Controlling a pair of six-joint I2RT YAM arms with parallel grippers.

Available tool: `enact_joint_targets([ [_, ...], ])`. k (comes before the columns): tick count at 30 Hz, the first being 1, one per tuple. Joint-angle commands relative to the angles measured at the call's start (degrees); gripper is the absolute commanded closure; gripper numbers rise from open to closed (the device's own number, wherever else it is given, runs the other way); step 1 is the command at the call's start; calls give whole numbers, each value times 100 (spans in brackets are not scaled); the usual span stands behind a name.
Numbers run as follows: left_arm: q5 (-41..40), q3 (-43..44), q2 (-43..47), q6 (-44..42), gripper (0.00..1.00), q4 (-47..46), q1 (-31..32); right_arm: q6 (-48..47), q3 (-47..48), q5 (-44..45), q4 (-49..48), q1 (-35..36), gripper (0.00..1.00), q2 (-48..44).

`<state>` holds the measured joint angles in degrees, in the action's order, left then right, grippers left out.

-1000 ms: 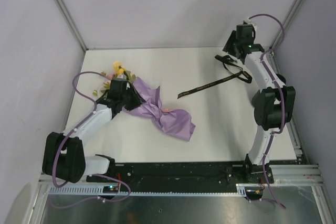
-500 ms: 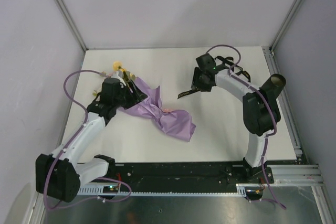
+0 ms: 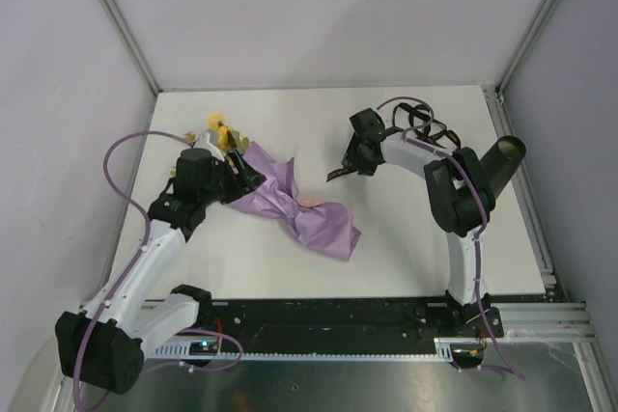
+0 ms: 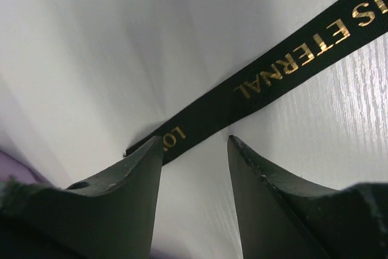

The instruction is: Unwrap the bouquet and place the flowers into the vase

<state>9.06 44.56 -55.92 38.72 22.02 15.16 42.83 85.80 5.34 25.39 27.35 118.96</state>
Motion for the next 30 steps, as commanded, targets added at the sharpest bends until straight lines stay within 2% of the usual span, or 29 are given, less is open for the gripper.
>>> enact_joint_targets([
  [1,-113,126,215,-82,31,11,-39,627,117,179,-283,-138,48,252],
  [12,-265,85,259,-99,31,13,-35,1490,509,253,-1194,-642,50,704],
  [23,-416,-64,-52,-41,30,9,-39,2057,2605,249,-1290,-1547,50,1945],
  [27,-473,-123,-132,19,30,8,-41,2022,2960,147,-1510,-1795,50,2123],
  [30,-794,-237,-63,6,31,76,-69,1492,2935,-426,-1934,-1892,49,1983],
])
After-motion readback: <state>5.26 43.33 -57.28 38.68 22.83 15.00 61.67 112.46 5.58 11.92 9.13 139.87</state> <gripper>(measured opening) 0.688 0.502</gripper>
